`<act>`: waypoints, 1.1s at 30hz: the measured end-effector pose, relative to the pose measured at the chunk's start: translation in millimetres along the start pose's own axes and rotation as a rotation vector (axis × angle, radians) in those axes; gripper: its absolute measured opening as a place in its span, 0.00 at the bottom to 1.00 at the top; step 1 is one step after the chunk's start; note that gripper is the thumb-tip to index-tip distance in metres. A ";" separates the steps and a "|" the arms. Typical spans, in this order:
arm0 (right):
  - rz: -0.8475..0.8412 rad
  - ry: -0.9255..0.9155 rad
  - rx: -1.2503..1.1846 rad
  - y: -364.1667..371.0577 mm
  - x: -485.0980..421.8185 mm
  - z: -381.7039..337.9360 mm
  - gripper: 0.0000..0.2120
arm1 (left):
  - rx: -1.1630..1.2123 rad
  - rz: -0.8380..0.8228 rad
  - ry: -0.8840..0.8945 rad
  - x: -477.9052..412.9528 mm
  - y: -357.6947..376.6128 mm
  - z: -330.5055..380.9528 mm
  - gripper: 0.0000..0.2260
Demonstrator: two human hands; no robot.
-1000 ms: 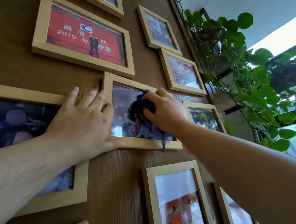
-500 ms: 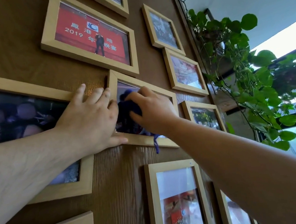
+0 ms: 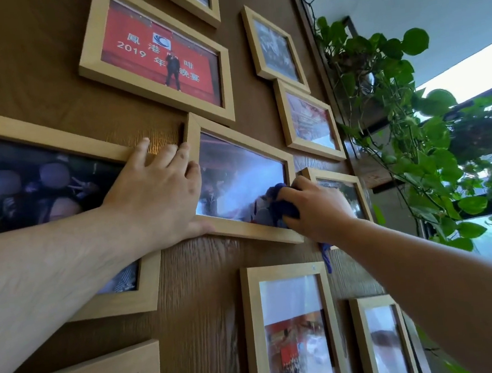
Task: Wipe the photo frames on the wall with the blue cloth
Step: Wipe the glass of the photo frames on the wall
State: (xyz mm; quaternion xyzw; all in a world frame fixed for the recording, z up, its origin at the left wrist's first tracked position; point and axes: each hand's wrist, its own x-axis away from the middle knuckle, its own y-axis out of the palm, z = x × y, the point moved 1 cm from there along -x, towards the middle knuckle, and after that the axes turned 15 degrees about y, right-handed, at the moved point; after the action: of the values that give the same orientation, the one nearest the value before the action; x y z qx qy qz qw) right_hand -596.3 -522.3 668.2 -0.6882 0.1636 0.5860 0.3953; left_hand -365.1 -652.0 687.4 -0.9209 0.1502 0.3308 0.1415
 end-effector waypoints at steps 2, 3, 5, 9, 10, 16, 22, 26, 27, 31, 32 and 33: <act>0.012 -0.049 -0.071 -5.3 4.0 -16.0 0.19 | 0.011 -0.003 -0.005 0.9 0.3 0.0 0.47; 0.024 -0.090 -0.107 -8.5 5.8 -26.2 0.19 | 0.019 -0.008 -0.006 1.1 0.3 0.3 0.47; 0.050 -0.188 -0.182 -16.3 8.7 -48.8 0.18 | 0.033 -0.014 -0.013 0.3 -0.5 0.9 0.47; 0.054 -0.262 -0.380 -31.1 8.5 -87.3 0.18 | 0.040 -0.011 -0.014 -0.9 -0.6 2.3 0.45; 0.044 -0.253 -0.418 -32.5 7.7 -91.3 0.18 | 0.036 -0.004 -0.012 -0.9 0.3 2.3 0.44; 0.068 -0.156 -0.450 -27.3 18.1 -68.5 0.17 | -0.001 0.015 0.000 3.2 -3.6 9.5 0.41; 0.103 0.031 -0.521 -12.0 57.8 -25.7 0.16 | 0.076 0.097 0.191 24.3 -7.1 57.1 0.37; 0.093 0.138 -0.610 2.4 95.2 -9.3 0.13 | 0.135 0.088 0.283 38.3 1.0 96.8 0.38; 0.082 0.155 -0.615 6.9 105.1 -6.9 0.13 | 0.156 0.084 0.294 41.0 3.7 105.0 0.38; 0.051 0.144 -0.569 21.5 133.4 -8.4 0.14 | 0.249 0.053 0.307 44.2 12.2 124.2 0.39; 0.044 0.129 -0.549 25.1 138.5 -11.3 0.15 | 0.255 0.037 0.306 44.3 14.7 127.5 0.39; 0.033 0.117 -0.530 28.4 141.8 -14.9 0.16 | 0.252 0.020 0.303 43.4 17.4 129.6 0.40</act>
State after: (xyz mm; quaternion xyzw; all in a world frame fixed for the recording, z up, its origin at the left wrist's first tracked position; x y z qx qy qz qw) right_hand -569.0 -517.4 525.5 -0.7976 0.0383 0.5740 0.1815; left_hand -413.0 -629.2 560.3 -0.9336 0.2191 0.1682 0.2283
